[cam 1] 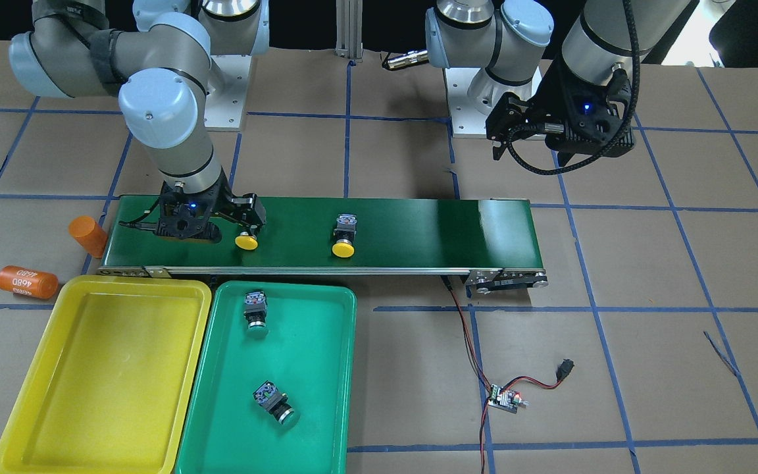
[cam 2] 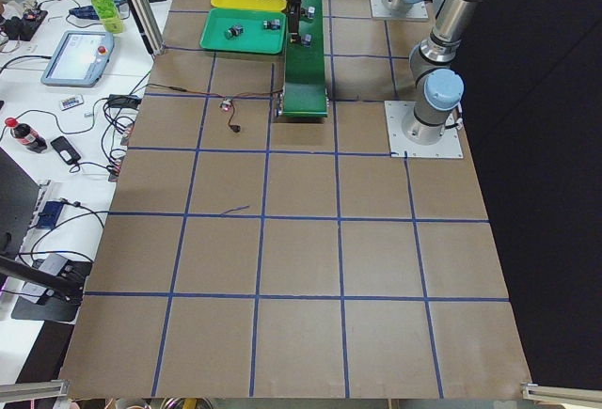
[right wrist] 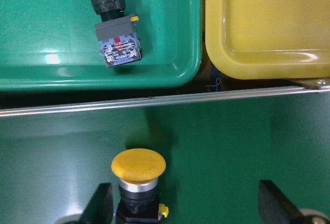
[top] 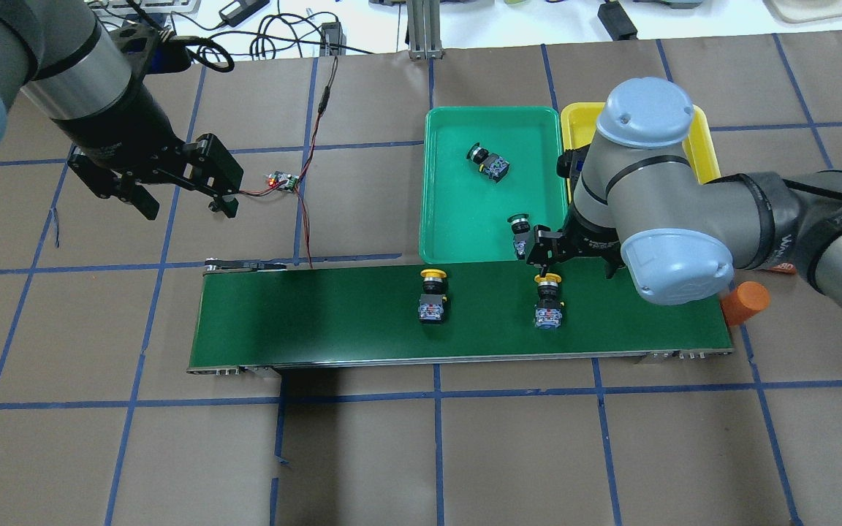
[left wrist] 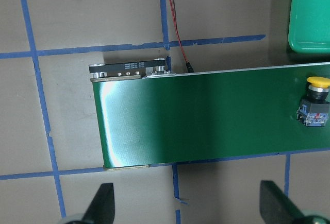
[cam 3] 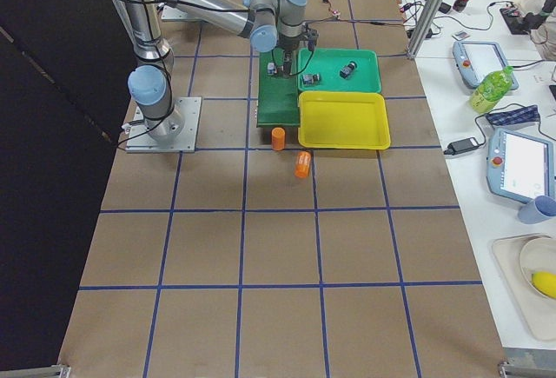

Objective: Sort buttons by color to trays
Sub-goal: 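Lower the right gripper onto the belt and grasp a yellow button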

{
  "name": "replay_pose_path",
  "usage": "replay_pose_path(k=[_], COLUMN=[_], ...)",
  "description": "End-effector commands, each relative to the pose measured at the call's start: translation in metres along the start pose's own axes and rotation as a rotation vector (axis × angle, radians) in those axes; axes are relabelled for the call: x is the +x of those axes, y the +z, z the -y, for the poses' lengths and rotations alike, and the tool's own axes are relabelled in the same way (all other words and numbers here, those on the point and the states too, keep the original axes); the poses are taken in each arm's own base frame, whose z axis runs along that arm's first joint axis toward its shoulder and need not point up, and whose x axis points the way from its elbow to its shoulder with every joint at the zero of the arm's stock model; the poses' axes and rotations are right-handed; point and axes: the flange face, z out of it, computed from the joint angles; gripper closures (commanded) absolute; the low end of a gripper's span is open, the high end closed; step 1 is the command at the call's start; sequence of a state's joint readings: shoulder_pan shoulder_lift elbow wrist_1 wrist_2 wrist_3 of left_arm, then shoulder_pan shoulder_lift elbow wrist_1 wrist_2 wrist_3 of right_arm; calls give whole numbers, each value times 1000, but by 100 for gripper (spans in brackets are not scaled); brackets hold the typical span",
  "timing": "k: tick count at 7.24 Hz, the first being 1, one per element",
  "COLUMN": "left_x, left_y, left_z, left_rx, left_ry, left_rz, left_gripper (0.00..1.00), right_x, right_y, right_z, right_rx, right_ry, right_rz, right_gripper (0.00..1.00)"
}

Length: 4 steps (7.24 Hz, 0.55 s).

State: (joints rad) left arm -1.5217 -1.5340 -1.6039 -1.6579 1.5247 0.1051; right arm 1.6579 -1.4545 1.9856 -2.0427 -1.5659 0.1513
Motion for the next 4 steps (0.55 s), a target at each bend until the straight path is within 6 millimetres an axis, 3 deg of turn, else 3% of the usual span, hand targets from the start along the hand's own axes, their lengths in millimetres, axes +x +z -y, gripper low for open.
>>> replay_pose_path(k=[1, 4], left_x=[0, 0], left_y=[0, 2], left_z=[0, 0], left_rx=[1, -2], left_ry=[-1, -1], left_rz=[-1, -2], left_gripper=[0, 0], right_x=[-9, -6], right_y=[9, 26], right_z=[-5, -15], right_rx=[-19, -27], right_ry=[-6, -17], right_rz=[-8, -17], right_gripper=[7, 45])
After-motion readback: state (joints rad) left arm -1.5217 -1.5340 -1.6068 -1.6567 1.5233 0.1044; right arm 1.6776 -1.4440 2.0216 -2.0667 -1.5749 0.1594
